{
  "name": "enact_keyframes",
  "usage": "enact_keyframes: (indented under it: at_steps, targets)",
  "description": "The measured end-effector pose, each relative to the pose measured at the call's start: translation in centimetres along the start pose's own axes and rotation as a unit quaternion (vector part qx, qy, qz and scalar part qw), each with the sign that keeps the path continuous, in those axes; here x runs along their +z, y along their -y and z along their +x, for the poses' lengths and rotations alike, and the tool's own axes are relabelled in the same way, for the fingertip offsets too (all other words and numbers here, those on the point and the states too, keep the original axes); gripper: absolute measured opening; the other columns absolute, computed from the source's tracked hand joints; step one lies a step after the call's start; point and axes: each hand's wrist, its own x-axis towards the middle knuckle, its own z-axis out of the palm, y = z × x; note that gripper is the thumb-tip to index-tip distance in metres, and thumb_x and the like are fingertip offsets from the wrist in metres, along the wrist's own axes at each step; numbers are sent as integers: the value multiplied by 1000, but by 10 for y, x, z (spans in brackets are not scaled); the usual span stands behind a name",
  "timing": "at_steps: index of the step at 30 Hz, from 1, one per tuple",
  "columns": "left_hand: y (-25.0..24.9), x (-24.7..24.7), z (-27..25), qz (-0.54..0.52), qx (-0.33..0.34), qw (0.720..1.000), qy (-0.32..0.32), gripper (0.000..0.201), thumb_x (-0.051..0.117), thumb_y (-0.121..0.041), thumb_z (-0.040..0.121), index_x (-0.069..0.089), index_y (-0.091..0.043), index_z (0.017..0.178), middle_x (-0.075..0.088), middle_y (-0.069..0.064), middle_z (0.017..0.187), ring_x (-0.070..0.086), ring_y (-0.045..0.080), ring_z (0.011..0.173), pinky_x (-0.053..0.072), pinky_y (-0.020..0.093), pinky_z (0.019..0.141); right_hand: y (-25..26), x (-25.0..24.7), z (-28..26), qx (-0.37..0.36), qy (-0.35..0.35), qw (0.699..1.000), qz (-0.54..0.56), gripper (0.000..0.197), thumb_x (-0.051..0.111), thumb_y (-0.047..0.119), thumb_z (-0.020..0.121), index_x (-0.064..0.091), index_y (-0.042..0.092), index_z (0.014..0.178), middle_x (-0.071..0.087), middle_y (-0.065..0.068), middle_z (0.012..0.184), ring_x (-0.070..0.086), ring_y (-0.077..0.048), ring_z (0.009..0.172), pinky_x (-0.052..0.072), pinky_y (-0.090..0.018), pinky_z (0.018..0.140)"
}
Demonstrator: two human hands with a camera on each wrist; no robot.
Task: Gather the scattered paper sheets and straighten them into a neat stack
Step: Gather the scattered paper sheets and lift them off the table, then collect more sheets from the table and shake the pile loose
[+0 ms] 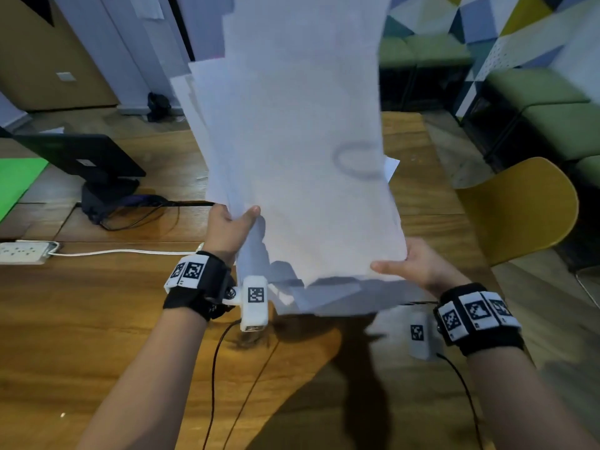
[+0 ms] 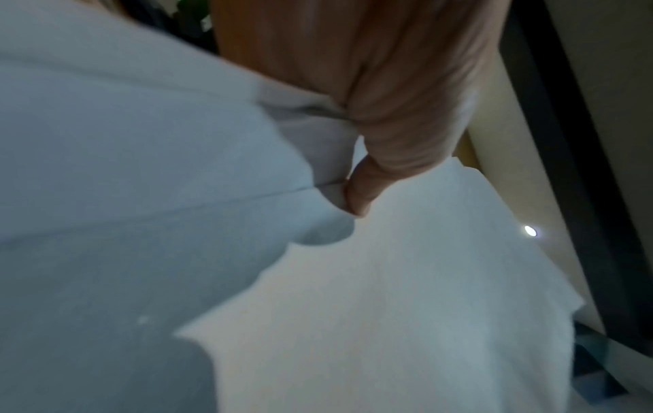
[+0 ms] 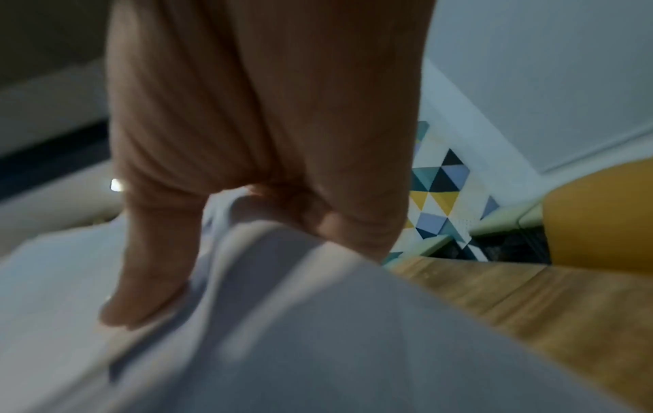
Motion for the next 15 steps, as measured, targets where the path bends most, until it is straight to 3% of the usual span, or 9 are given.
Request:
enact_keyframes:
  at_steps: [2,5,6,8,11,13,15]
  targets:
    - [14,-2,6,3,-42,999,-10,29,73,-21,80,48,-5,76,54,9,71,55,21,66,49,29,62,-19,4,0,30,22,998,-45,44,80,0,70,66,0,112,72,-12,105,68,-28,99,55,-37,89]
    - [48,-3,5,45,-98,994,-20,28,71,-16,81,50,3,83,52,10,76,53,23,73,44,28,59,-46,15,-5,47,34,997,-51,34,79,-2,67,67,0,99,74,0,80,67,-16,75,53,-15,60]
    - [60,-4,2,64,-111,991,-21,30,71,-17,81,50,5,84,51,11,78,53,23,78,43,30,60,-54,20,-6,55,24,996,-65,29,78,0,69,68,2,97,73,1,79,66,-12,72,51,-12,55]
    - [83,-5,-4,104,-144,984,-24,27,69,-15,84,49,2,91,52,12,88,55,26,88,44,33,67,-75,27,-4,69,4,992,-105,23,77,7,72,71,7,94,74,-1,88,69,-15,81,55,-19,66]
    - [112,-9,-18,98,-218,971,-19,45,65,-9,86,47,6,124,57,18,119,57,35,113,48,38,89,-95,35,-1,95,32,983,-152,21,78,15,74,72,14,95,74,1,96,69,-19,95,54,-31,84]
    - [124,-11,-23,97,-251,963,-25,54,66,-9,85,43,5,132,54,19,131,55,37,118,47,44,98,-102,37,0,125,96,964,-213,40,77,23,75,65,18,113,67,2,114,62,-20,110,48,-31,92]
    - [128,-14,-22,87,-260,961,-37,57,67,-11,84,41,5,133,52,18,134,54,37,118,46,48,101,-109,35,2,152,155,927,-306,77,79,32,70,46,18,138,50,3,136,49,-22,128,40,-33,103]
